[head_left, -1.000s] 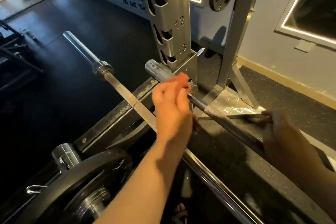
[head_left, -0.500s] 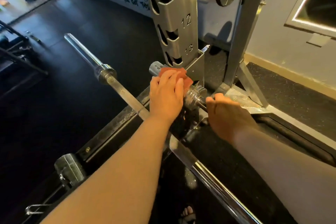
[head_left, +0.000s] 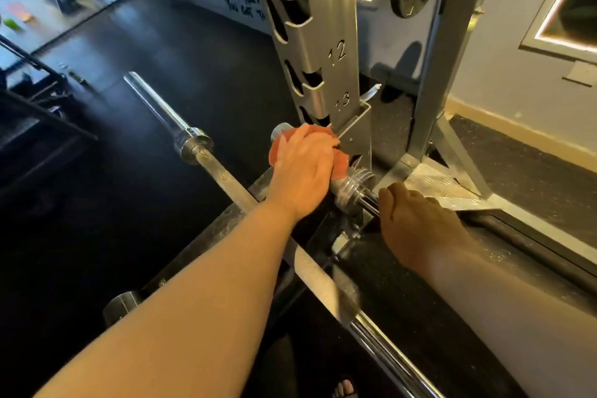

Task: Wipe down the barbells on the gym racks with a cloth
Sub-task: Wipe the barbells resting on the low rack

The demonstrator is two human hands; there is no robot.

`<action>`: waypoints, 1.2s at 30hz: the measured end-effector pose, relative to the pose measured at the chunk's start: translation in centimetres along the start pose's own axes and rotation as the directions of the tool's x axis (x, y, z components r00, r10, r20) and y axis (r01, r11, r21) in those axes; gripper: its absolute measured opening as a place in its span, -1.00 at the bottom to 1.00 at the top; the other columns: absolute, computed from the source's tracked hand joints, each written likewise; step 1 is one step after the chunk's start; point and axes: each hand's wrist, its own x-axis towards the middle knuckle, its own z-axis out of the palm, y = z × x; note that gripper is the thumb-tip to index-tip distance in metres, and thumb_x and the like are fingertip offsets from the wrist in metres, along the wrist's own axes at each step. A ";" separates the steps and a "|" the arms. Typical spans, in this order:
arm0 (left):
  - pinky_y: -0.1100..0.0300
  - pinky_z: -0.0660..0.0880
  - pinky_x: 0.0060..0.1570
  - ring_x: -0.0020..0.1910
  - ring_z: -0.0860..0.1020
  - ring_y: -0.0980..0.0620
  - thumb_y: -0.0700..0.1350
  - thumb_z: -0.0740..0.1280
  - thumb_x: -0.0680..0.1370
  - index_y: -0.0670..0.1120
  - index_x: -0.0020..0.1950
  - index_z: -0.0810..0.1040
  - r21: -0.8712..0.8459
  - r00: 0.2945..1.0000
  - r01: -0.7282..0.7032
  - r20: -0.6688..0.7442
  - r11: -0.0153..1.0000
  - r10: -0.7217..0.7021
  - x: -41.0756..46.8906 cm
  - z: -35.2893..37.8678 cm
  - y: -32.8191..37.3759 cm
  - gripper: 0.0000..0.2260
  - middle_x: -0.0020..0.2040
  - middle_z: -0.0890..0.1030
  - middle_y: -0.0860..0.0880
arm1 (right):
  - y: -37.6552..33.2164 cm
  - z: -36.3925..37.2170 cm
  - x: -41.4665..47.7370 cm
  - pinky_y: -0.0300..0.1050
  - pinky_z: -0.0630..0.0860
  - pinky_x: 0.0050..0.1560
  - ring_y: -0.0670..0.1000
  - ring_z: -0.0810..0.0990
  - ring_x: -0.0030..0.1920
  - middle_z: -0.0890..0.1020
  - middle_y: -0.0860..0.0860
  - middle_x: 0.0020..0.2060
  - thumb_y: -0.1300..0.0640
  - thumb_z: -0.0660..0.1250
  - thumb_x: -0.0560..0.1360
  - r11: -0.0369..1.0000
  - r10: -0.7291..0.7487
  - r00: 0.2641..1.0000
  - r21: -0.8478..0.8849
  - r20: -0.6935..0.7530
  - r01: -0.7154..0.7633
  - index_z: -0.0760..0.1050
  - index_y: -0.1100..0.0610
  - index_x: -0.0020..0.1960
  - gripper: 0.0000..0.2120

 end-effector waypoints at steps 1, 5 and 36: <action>-0.20 0.12 0.53 0.49 0.26 -0.01 0.01 0.08 0.69 0.10 0.30 0.52 0.029 1.000 0.011 0.008 1.000 -0.011 0.4 0.2 -0.7 -0.71 0.35 0.50 0.08 | 0.0 0.1 0.0 0.10 0.57 0.13 0.11 0.57 0.10 0.53 0.03 0.09 -0.05 -0.03 0.72 1.000 -0.007 1.000 -0.019 -0.020 0.007 0.32 0.03 0.33 -0.70; -0.16 0.18 0.53 0.49 0.25 -0.09 0.12 0.08 0.65 0.16 0.24 0.50 -0.111 0.960 0.268 -0.046 0.957 -0.275 0.3 2.8 0.0 -0.73 0.41 0.41 0.04 | 0.2 0.0 0.2 0.05 0.57 0.08 0.05 0.54 0.03 0.48 -0.02 -0.01 -0.06 -0.04 0.71 0.997 -0.049 0.999 -0.065 -0.019 0.048 0.33 0.03 0.33 -0.69; -0.14 -0.01 0.58 0.62 0.01 -0.10 0.04 0.07 0.69 0.01 0.64 0.01 -0.459 0.831 0.492 -0.006 0.739 -0.557 0.3 1.6 1.4 -0.47 0.63 0.06 0.06 | 0.1 0.1 0.5 0.03 0.58 0.11 0.01 0.60 -0.01 0.55 -0.03 -0.03 -0.11 -0.10 0.71 0.999 -0.031 0.999 -0.043 0.019 0.032 0.33 0.01 0.31 -0.65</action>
